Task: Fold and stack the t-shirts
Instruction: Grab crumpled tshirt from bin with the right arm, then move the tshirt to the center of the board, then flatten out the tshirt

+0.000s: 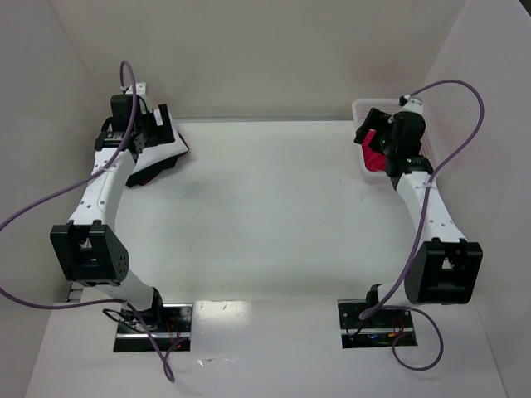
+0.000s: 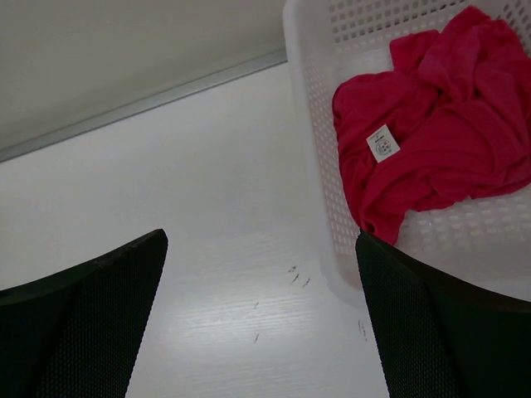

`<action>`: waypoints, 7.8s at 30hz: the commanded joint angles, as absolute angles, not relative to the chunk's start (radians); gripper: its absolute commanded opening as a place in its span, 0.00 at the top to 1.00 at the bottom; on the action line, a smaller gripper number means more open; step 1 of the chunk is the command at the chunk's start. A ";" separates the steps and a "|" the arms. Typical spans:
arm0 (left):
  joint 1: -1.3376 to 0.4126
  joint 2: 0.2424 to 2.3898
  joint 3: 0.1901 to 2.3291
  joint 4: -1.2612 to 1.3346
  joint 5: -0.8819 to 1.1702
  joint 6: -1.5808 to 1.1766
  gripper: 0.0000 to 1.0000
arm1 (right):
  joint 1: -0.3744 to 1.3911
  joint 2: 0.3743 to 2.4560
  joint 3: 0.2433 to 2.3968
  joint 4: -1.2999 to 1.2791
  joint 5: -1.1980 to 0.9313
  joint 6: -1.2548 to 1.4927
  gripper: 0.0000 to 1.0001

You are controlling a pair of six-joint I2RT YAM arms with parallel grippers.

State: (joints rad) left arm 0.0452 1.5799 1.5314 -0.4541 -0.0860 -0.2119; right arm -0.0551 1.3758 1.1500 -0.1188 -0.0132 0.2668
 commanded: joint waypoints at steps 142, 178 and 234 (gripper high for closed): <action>-0.459 1.161 1.473 -0.035 -0.244 -0.100 1.00 | 0.222 1.295 1.703 -0.442 -0.186 0.394 1.00; -0.451 2.207 2.517 -0.397 0.046 -0.233 0.04 | 0.615 0.979 1.340 -0.881 0.084 0.609 0.00; -0.210 1.523 0.801 -0.218 0.133 -0.701 0.41 | 0.518 1.338 1.279 -0.460 0.104 0.525 0.00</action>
State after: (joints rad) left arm -0.2173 1.5002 0.7601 -0.2535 0.1078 -0.7113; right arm 0.5255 1.3327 1.2671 -0.5003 0.0937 0.5190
